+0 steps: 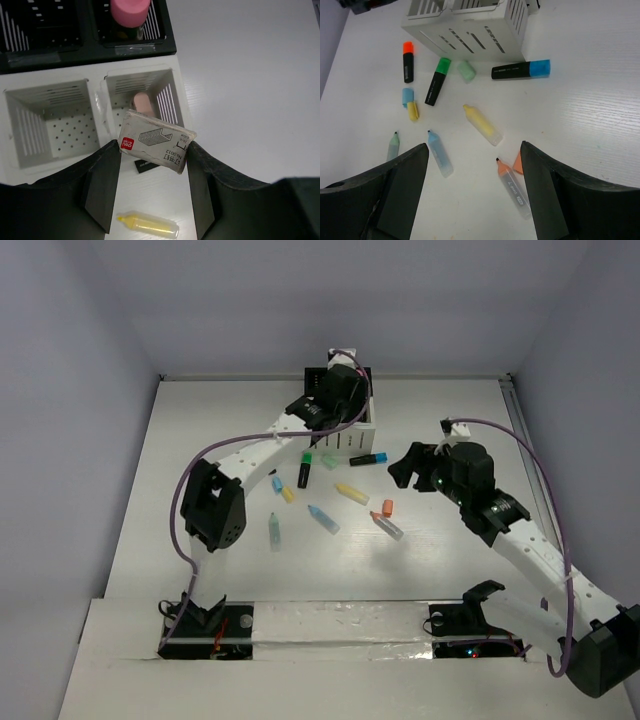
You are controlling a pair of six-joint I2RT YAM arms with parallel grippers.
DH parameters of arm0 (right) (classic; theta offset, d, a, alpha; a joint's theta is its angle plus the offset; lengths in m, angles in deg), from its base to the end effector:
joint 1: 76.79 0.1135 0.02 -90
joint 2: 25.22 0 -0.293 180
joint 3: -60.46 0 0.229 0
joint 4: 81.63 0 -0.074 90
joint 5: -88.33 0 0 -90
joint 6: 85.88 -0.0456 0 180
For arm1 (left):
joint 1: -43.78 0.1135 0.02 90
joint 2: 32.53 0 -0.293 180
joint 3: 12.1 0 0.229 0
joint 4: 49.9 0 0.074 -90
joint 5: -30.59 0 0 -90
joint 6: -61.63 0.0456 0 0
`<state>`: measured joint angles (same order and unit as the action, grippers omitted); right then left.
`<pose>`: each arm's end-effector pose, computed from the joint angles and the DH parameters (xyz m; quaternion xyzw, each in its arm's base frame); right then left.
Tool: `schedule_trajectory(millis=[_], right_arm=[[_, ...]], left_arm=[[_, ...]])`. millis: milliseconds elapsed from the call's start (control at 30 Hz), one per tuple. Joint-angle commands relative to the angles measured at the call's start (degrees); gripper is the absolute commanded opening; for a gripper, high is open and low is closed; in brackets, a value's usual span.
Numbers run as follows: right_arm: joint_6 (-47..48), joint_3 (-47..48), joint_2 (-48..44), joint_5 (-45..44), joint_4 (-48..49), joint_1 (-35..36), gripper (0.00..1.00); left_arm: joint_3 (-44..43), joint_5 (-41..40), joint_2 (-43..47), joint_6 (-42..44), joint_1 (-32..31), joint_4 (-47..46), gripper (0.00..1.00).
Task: Sort the stationery into containers
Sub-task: Place the stationery in the storage box.
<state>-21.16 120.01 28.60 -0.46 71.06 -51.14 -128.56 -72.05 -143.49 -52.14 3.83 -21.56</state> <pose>0.1673 0.0814 0.3289 -0.0086 0.8269 0.2496 0.5038 0.3605 -0.2890 0.3631 0.0563 0.8284 -0.2123 0.5153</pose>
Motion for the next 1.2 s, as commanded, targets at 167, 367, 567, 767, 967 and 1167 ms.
schedule_trajectory(millis=[167, 367, 567, 767, 967, 1167], right_arm=[[-0.4, -1.2, -1.6, -0.9, 0.3, 0.6, 0.80], [-0.1, -1.6, -1.9, -2.8, -0.3, 0.6, 0.80], [0.1, -1.7, -1.3, -2.8, 0.1, 0.6, 0.80], [0.5, -1.6, -0.7, -2.9, -0.1, 0.6, 0.80], [0.4, -2.0, -0.8, -2.4, 0.3, 0.6, 0.80], [0.1, -3.0, -1.1, -1.7, 1.1, 0.6, 0.80]], left_arm=[[-14.5, 0.5, -7.8, 3.4, -0.7, 2.8, 0.28], [-14.7, -1.1, -10.2, 3.3, -1.3, 2.7, 0.32], [-14.6, -1.8, -10.7, 3.6, -1.3, 2.3, 0.48], [-15.4, -3.3, -9.2, 5.2, -1.3, 1.7, 0.78], [-11.7, -6.5, -2.4, 5.4, 0.2, 0.4, 0.81], [16.5, -5.6, 18.2, -2.1, 7.0, -9.8, 0.72]])
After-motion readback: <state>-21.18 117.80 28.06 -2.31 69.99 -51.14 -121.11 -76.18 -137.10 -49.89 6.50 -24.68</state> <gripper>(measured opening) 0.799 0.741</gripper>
